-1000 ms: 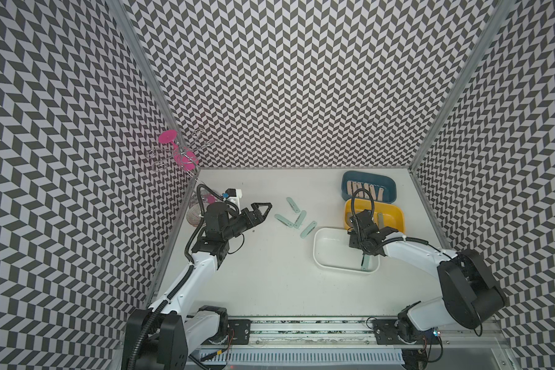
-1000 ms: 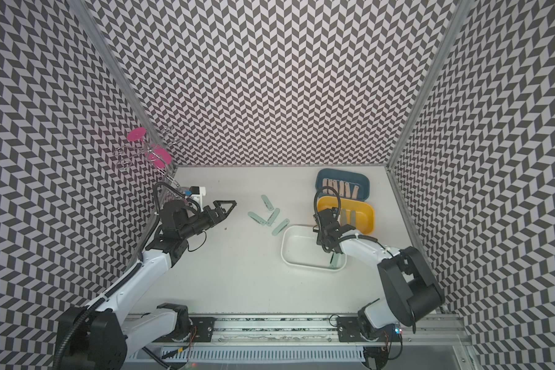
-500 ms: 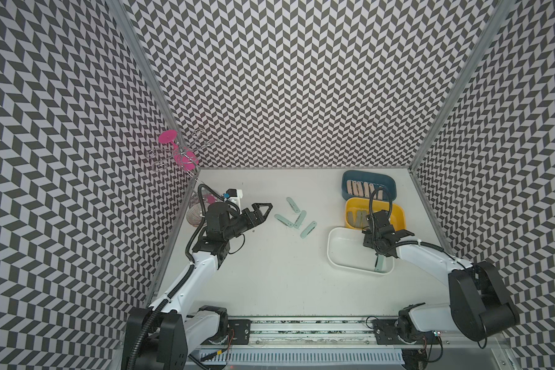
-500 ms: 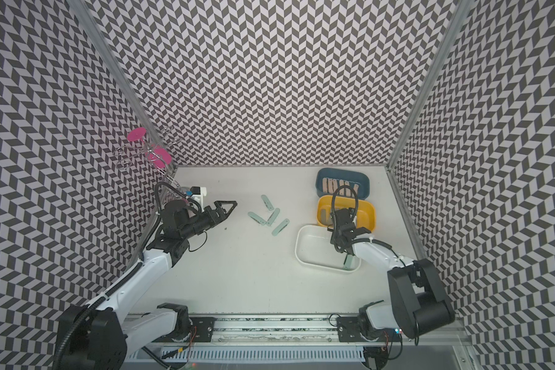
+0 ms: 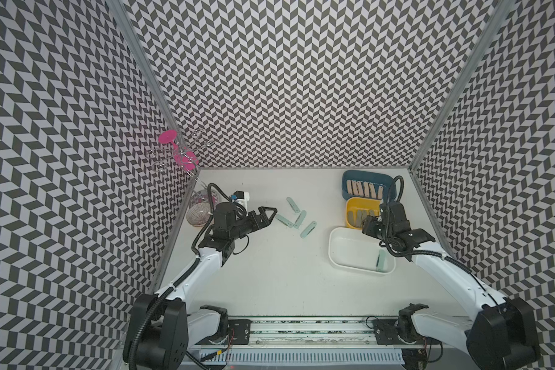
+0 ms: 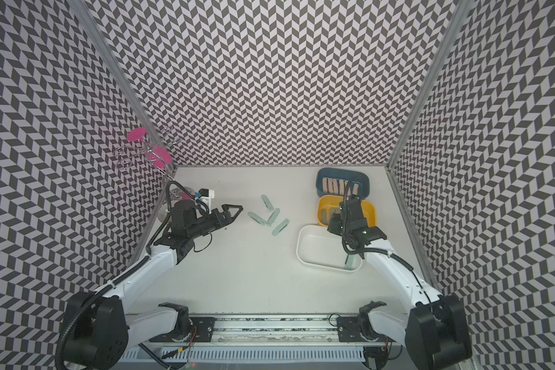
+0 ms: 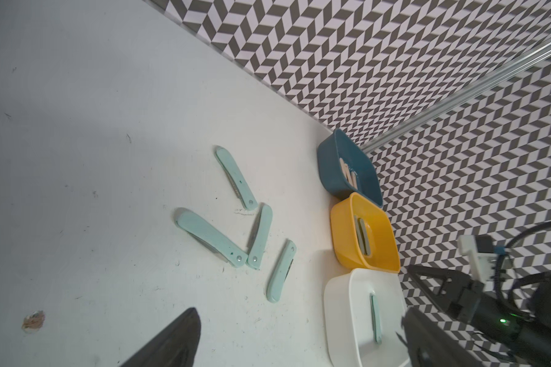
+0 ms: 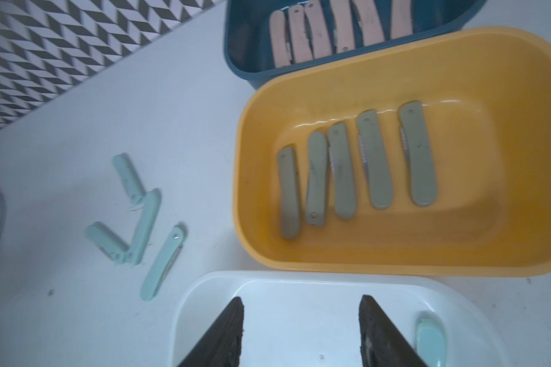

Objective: Place the fruit knives into the storage box by color
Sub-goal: Move the storage box to the center of the board, then pick up the fruit knife from the center of the board.

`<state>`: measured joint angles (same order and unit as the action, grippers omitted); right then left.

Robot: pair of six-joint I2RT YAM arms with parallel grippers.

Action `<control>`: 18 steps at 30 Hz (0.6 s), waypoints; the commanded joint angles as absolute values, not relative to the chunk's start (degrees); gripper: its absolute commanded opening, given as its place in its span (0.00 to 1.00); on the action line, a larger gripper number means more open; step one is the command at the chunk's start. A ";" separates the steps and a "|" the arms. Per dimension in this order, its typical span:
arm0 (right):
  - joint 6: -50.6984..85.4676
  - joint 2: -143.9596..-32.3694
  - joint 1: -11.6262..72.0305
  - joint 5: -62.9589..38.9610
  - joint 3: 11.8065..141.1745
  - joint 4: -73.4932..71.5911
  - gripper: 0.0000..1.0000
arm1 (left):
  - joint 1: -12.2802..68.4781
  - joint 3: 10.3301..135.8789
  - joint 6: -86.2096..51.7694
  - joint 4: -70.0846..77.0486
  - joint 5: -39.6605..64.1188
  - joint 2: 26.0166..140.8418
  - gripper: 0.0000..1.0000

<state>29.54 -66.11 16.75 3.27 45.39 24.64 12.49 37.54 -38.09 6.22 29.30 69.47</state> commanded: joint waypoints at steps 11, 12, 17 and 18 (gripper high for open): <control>25.86 -82.66 33.91 -4.69 62.58 18.03 0.61 | 14.23 44.42 -33.79 -5.47 13.04 75.58 1.00; 25.13 -84.59 35.23 -4.68 64.68 18.05 0.62 | 13.71 44.53 -33.95 -6.04 12.90 75.69 1.00; 20.74 -97.44 40.42 -3.73 75.42 17.84 0.66 | 8.79 43.37 -35.01 -6.86 14.34 74.62 1.00; 19.75 -100.22 41.13 -3.51 77.96 18.06 0.66 | 7.32 42.74 -35.27 -6.36 15.47 74.02 1.00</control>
<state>23.64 -95.64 39.35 -4.05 73.84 19.97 9.96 43.16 -35.00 -5.39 15.51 75.42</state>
